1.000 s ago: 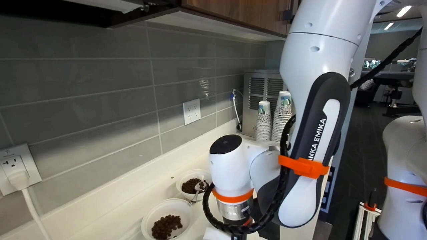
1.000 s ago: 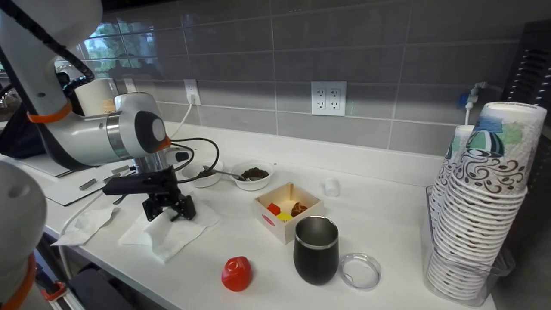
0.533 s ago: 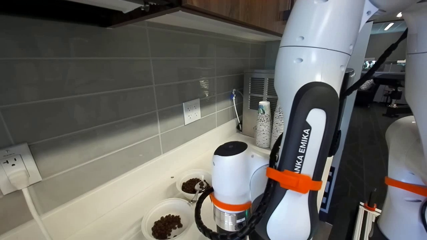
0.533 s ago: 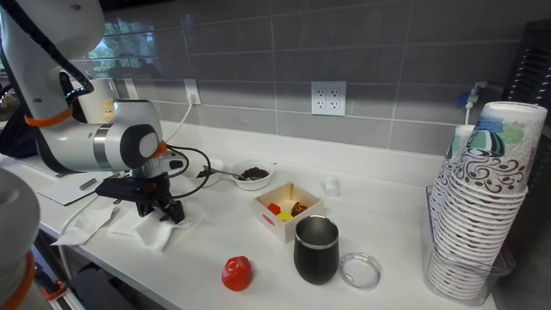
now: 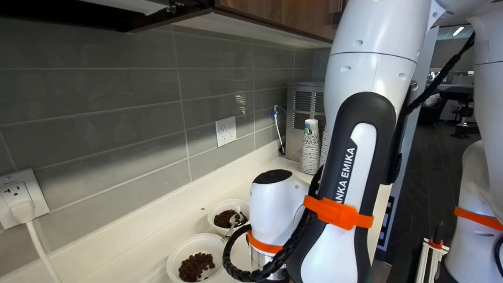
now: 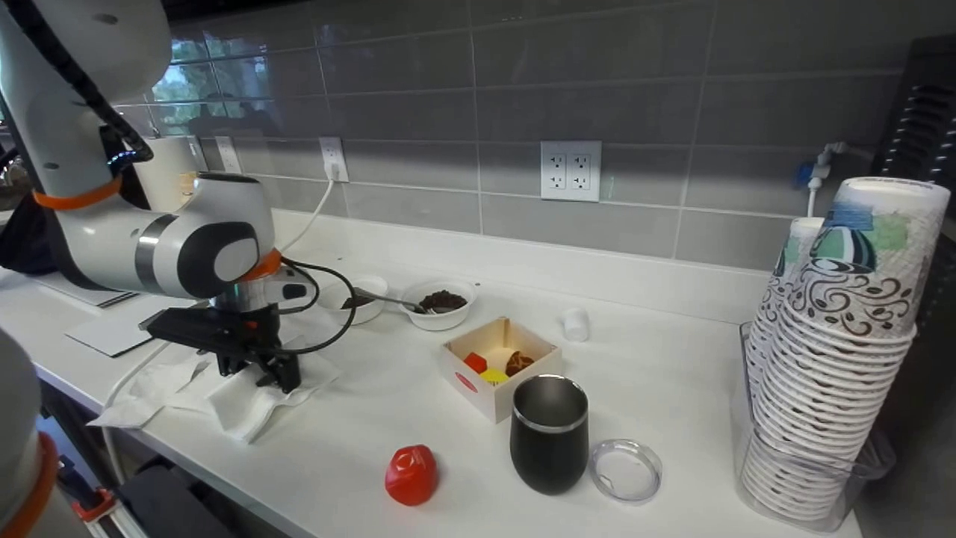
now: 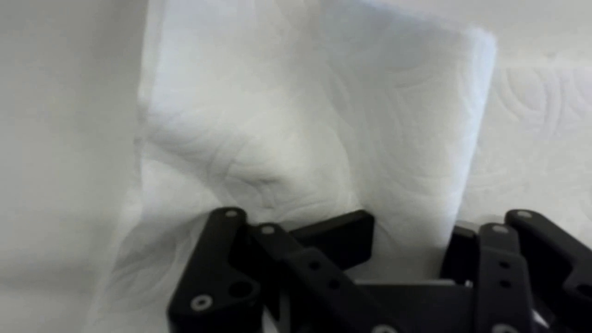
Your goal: Wipe the counter top with the white cloth
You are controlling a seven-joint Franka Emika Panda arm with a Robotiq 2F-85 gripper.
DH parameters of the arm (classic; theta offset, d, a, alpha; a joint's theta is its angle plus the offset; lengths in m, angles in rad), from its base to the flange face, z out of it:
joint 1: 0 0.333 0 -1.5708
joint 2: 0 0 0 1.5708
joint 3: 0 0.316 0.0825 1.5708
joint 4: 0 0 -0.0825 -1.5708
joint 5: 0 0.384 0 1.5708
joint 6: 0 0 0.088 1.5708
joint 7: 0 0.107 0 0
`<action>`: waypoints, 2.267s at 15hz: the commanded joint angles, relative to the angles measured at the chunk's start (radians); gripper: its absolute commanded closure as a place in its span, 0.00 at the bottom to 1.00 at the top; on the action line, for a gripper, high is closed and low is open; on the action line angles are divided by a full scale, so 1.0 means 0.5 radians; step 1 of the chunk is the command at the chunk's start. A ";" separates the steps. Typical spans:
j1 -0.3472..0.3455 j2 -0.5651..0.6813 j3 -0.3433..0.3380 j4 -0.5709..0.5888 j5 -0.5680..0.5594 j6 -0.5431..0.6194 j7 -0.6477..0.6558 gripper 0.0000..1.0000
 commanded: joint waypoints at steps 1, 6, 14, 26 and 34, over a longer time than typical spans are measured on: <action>0.283 -0.125 -0.532 0.003 -0.523 -0.146 0.320 1.00; 0.326 -0.050 -0.822 0.001 -0.925 0.041 0.510 1.00; 0.142 0.100 -0.423 0.078 -0.379 0.215 0.308 1.00; 0.286 0.131 -0.315 0.233 -0.390 0.224 0.362 1.00; 0.486 -0.025 -0.467 0.097 -0.629 0.189 0.359 1.00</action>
